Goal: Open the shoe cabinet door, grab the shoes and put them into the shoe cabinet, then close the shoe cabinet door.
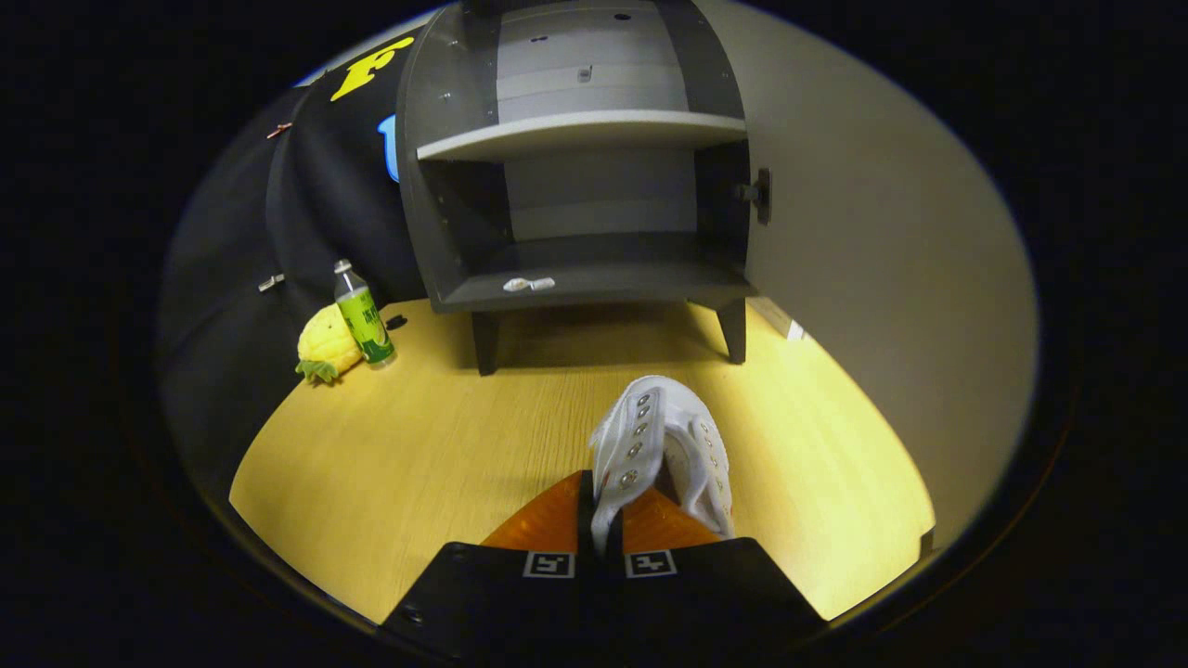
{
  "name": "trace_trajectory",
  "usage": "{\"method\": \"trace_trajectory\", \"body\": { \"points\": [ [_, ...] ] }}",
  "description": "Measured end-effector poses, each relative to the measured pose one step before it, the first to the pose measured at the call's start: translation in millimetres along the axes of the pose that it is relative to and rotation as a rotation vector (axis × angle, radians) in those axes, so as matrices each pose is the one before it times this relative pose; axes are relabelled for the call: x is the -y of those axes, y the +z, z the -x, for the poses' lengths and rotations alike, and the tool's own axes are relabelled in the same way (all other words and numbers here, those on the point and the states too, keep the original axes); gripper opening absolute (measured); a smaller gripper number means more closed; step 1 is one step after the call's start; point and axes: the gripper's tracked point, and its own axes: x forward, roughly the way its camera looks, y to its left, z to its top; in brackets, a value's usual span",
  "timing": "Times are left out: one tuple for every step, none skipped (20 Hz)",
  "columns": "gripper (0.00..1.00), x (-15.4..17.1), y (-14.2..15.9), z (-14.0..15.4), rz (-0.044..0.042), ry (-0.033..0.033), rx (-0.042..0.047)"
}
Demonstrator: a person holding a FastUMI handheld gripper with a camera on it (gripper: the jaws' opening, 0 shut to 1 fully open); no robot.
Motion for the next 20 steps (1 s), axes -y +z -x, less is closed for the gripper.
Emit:
{"method": "trace_trajectory", "body": {
  "points": [
    [0.05,-1.34,14.17,8.31,-0.00384,0.00552,0.00591],
    [0.05,-2.69,15.5,7.48,-0.00815,0.01049,0.0043],
    [0.05,-2.72,17.95,8.04,-0.0049,0.00744,0.00726],
    [0.05,-1.59,17.14,6.22,0.01264,0.00103,0.01207],
    [0.05,-0.98,17.14,6.34,0.01828,-0.00027,0.01479],
    [0.05,-2.32,18.34,5.79,0.01199,0.00255,0.0145],
    [0.05,-4.08,18.22,5.89,0.00318,0.0064,0.01231],
    [0.05,-3.3,18.44,4.68,-0.00277,0.00499,0.0104],
    [0.05,-2.6,16.53,3.02,-0.00181,0.00207,0.00902],
    [0.05,-2.63,16.57,1.72,0.00307,0.00208,0.00492],
    [0.05,-2.39,17.47,1.51,-0.00133,0.00147,0.01546],
    [0.05,-2.99,18.51,-1.59,0.00365,0.00333,0.01171],
    [0.05,-3.17,16.98,-1.65,0.00507,0.00402,0.00798],
    [0.05,-2.57,16.93,-2.53,0.00672,0.00529,0.01223],
    [0.05,-3.3,16.27,-4.1,0.00827,0.00708,0.00952],
    [0.05,-4.27,16.98,-6.26,0.0079,0.01143,0.00856],
    [0.05,-4.24,16.55,-5.9,-0.00391,0.01197,0.01411],
    [0.05,-2.8,15.37,-9.07,-0.0006,0.00983,0.00888],
    [0.05,-0.96,12.11,-10.03,0.00626,0.00525,0.00552],
    [0.05,-0.8,13.1,-11.44,0.00716,0.00162,0.00863]
  ]
}}
